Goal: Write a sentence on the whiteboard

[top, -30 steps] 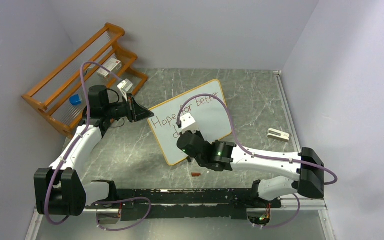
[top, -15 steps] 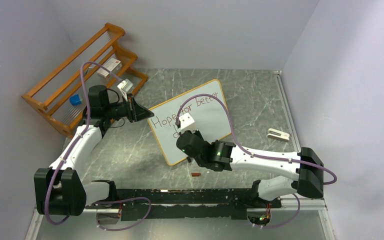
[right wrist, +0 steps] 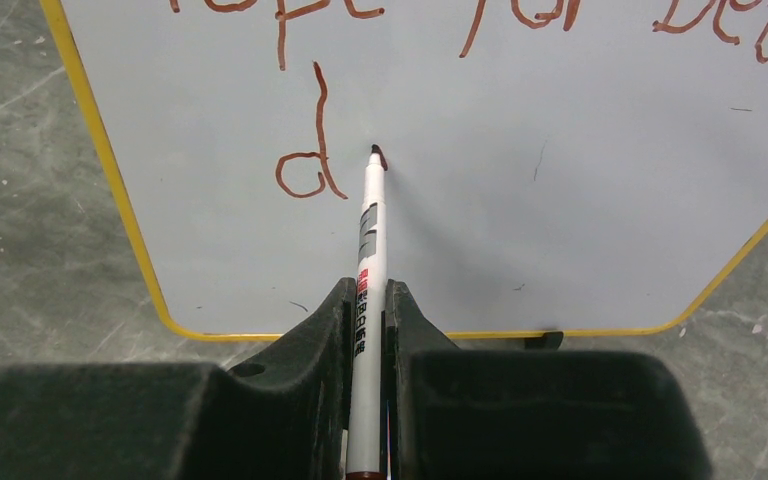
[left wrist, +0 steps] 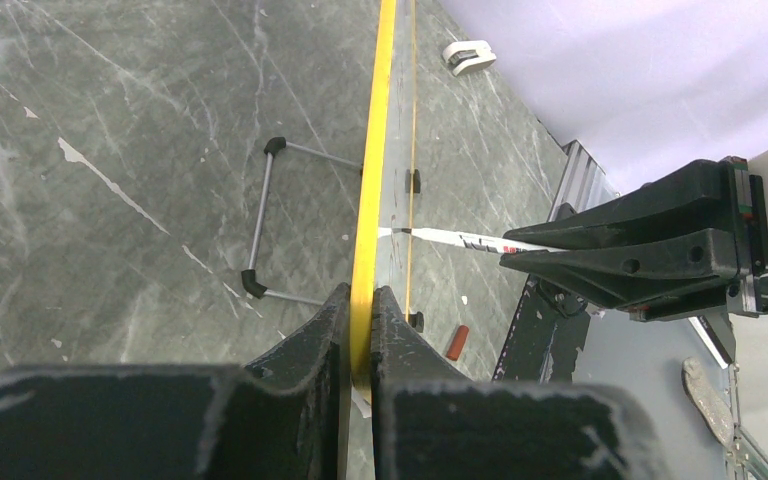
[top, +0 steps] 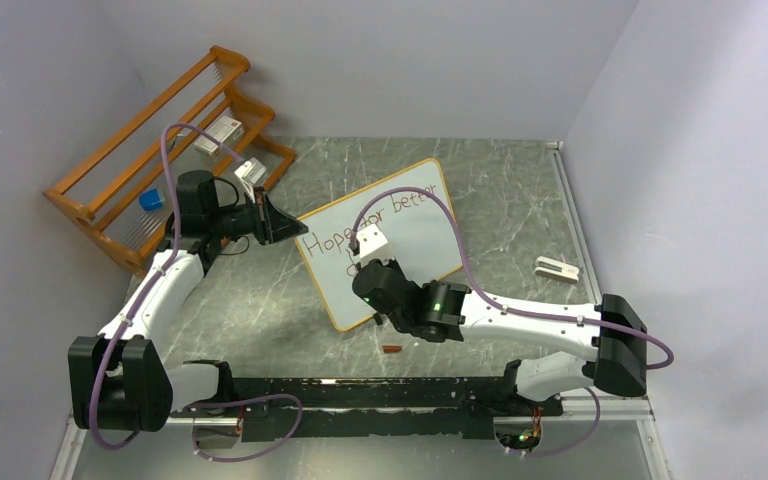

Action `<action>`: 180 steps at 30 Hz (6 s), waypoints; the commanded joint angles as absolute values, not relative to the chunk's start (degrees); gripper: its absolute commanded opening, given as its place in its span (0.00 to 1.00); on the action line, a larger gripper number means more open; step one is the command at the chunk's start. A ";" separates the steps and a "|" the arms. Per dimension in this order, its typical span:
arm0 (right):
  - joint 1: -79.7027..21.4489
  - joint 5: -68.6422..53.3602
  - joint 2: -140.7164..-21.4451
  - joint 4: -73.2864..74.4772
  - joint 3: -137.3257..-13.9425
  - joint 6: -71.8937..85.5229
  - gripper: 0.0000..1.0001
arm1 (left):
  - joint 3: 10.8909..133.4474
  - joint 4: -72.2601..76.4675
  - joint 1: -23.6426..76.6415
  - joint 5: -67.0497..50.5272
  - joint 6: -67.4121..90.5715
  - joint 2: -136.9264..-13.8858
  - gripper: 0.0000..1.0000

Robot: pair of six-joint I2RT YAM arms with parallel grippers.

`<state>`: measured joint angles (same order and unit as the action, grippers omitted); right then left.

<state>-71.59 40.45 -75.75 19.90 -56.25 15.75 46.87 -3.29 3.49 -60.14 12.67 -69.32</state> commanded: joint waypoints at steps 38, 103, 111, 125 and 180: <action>-71.23 37.29 -76.09 24.87 -56.02 16.59 0.00 | 45.26 -8.53 4.57 -55.23 8.75 -71.38 0.05; -70.38 39.78 -74.28 23.99 -53.35 19.37 0.00 | 45.35 -8.79 4.66 -55.02 8.67 -71.81 0.05; -70.40 41.31 -74.25 24.42 -53.39 19.35 0.00 | 45.35 -8.78 4.66 -55.02 8.62 -71.81 0.05; -70.36 41.43 -71.94 21.99 -53.27 18.43 0.00 | 45.35 -8.88 4.66 -54.93 8.57 -71.80 0.05; -67.59 41.19 -70.48 23.81 -52.84 18.56 0.00 | 45.35 -8.95 4.73 -54.84 8.61 -71.90 0.05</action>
